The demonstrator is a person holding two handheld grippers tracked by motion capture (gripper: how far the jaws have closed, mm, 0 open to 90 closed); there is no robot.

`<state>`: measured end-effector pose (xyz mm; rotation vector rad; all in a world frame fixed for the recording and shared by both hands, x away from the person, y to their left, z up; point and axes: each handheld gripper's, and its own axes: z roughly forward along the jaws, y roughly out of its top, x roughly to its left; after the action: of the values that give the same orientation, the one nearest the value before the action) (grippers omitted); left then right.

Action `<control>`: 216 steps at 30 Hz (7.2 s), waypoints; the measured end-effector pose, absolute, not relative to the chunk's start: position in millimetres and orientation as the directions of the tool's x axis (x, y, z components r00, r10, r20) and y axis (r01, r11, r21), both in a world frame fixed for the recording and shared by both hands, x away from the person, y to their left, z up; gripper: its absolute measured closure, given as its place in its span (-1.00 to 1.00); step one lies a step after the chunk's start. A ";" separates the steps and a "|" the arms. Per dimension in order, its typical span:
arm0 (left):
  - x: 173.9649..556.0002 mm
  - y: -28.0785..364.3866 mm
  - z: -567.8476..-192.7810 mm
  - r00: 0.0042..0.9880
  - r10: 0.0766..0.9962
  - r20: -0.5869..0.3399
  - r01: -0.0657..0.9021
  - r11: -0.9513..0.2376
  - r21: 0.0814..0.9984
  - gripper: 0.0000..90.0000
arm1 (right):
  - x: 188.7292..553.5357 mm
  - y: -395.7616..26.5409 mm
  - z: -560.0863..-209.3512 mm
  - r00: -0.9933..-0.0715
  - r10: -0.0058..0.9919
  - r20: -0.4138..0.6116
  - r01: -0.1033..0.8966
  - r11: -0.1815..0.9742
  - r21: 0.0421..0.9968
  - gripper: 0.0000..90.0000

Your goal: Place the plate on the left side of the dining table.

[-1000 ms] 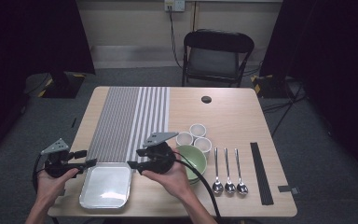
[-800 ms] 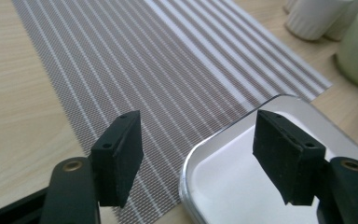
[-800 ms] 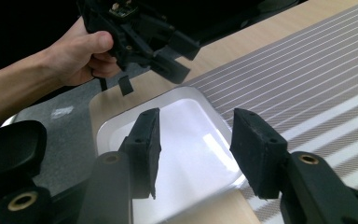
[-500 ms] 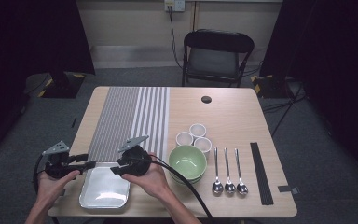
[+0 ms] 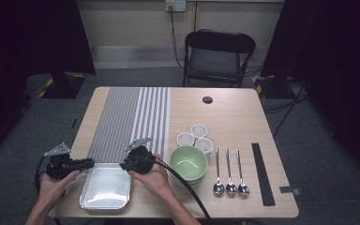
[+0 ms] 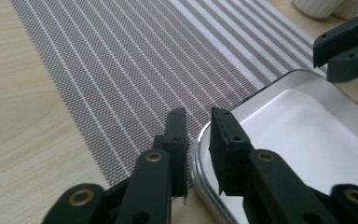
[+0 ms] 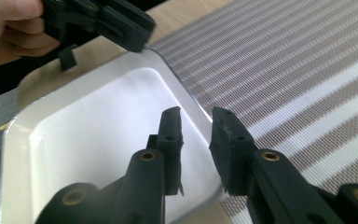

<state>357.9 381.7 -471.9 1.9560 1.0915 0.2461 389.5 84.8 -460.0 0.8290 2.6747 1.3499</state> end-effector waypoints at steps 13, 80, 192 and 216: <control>360.3 380.2 -475.7 0.611 0.758 -0.226 0.604 -0.262 0.753 0.93 | 396.4 81.4 -469.2 -0.835 0.513 0.197 0.465 0.468 0.751 0.99; 362.0 377.0 -468.9 0.621 0.754 -0.212 0.560 -0.238 0.793 0.96 | 392.1 81.8 -465.3 -0.823 0.531 0.202 0.456 0.405 0.792 1.00; 366.1 380.6 -475.9 0.590 0.770 -0.243 0.586 -0.201 0.785 0.89 | 398.0 76.2 -482.1 -0.780 0.573 0.251 0.506 0.342 0.792 0.87; 374.6 384.1 -471.9 0.565 0.788 -0.246 0.580 -0.167 0.797 0.72 | 406.9 77.1 -479.9 -0.760 0.607 0.232 0.503 0.323 0.802 0.86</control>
<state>374.6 384.1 -471.9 1.8600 1.1141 0.2778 406.9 77.1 -479.9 1.0380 2.4624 1.4291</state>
